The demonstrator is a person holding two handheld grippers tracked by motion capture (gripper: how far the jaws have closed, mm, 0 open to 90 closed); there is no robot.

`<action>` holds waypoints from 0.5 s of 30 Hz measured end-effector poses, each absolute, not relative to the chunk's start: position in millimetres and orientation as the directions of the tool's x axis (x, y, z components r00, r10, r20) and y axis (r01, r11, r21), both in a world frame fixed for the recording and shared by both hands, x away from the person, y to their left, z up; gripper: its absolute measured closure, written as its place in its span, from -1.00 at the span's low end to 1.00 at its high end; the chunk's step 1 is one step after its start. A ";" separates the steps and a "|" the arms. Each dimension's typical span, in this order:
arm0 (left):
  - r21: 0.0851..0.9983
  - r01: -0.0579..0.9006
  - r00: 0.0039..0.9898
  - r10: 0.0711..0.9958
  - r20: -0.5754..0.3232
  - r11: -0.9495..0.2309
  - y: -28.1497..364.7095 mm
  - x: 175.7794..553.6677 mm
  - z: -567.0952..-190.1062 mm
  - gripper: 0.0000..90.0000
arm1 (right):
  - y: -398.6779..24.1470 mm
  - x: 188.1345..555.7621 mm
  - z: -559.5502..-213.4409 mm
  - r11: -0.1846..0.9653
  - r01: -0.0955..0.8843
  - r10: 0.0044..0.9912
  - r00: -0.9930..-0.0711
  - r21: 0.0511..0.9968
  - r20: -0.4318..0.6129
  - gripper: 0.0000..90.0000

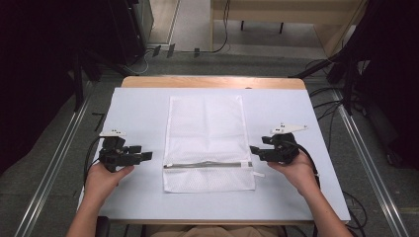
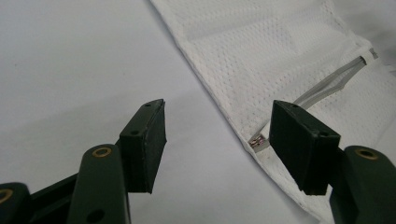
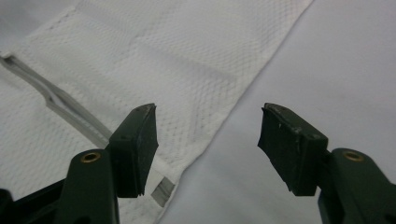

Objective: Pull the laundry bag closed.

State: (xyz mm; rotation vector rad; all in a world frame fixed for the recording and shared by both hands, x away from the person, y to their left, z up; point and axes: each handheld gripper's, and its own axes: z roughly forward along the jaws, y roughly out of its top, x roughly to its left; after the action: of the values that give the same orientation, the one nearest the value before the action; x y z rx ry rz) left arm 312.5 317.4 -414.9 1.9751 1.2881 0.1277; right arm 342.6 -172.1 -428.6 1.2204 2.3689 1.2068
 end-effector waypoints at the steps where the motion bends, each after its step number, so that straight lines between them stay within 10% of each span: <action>1: 0.639 0.742 0.488 0.818 -0.306 -0.204 317.1 312.6 -415.1 -0.18 | -171.7 341.9 -427.1 0.328 0.575 0.750 -0.641 0.749 0.164 -0.09; 15: 0.642 0.736 0.497 0.815 -0.298 -0.214 315.2 313.1 -415.3 -0.19 | -151.1 334.0 -418.6 0.366 0.568 0.721 -0.674 0.737 0.161 -0.06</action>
State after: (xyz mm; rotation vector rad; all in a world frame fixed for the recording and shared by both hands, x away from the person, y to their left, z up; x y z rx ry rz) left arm 313.1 315.2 -415.3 1.9851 1.2743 0.1322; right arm 334.0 -151.1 -418.6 1.1642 2.4346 1.1961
